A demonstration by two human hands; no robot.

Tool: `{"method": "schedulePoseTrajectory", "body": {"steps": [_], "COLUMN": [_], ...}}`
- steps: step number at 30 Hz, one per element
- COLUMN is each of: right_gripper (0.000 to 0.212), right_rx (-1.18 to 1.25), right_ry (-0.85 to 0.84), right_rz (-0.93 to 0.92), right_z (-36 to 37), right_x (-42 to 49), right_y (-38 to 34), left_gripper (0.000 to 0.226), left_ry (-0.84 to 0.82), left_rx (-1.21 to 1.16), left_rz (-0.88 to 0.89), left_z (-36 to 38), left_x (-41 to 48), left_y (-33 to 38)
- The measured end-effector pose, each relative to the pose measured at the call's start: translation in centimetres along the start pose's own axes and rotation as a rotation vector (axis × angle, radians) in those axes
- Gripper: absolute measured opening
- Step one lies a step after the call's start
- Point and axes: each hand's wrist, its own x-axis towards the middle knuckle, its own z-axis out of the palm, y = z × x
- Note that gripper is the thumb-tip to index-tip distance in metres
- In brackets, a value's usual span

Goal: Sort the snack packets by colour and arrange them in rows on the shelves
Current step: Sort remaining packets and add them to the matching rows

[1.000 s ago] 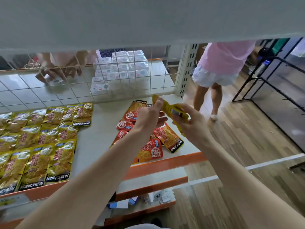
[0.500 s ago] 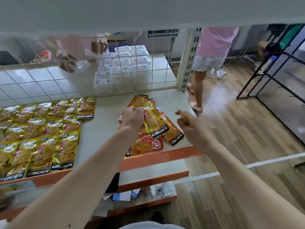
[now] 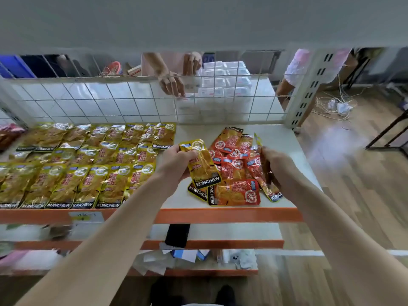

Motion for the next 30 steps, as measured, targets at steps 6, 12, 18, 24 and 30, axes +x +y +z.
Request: {"method": "schedulePoseTrajectory", "body": {"steps": [6, 12, 18, 24, 30], "right_gripper": [0.015, 0.01, 0.008, 0.007, 0.008], "right_rx": [0.012, 0.013, 0.026, 0.011, -0.034], "right_ry": [-0.096, -0.083, -0.054, -0.045, -0.029], "right_rz": [-0.035, -0.066, -0.05, -0.053, -0.05], "right_z": [4.5, 8.4, 11.3, 13.4, 14.6], "right_x": [0.3, 0.0, -0.3, 0.0, 0.1], "right_y": [0.1, -0.1, -0.9, -0.9, -0.5], "left_gripper": [0.01, 0.015, 0.017, 0.014, 0.017], "left_ry": [0.038, 0.103, 0.169, 0.158, 0.135], "left_rx": [0.06, 0.206, 0.296, 0.343, 0.48], "left_rz": [0.021, 0.063, 0.097, 0.134, 0.201], "left_z": [-5.3, -9.4, -11.4, -12.5, -12.7], "left_x": [0.4, 1.9, 3.9, 6.4, 8.3], "left_y": [0.6, 1.3, 1.6, 2.2, 2.9]}}
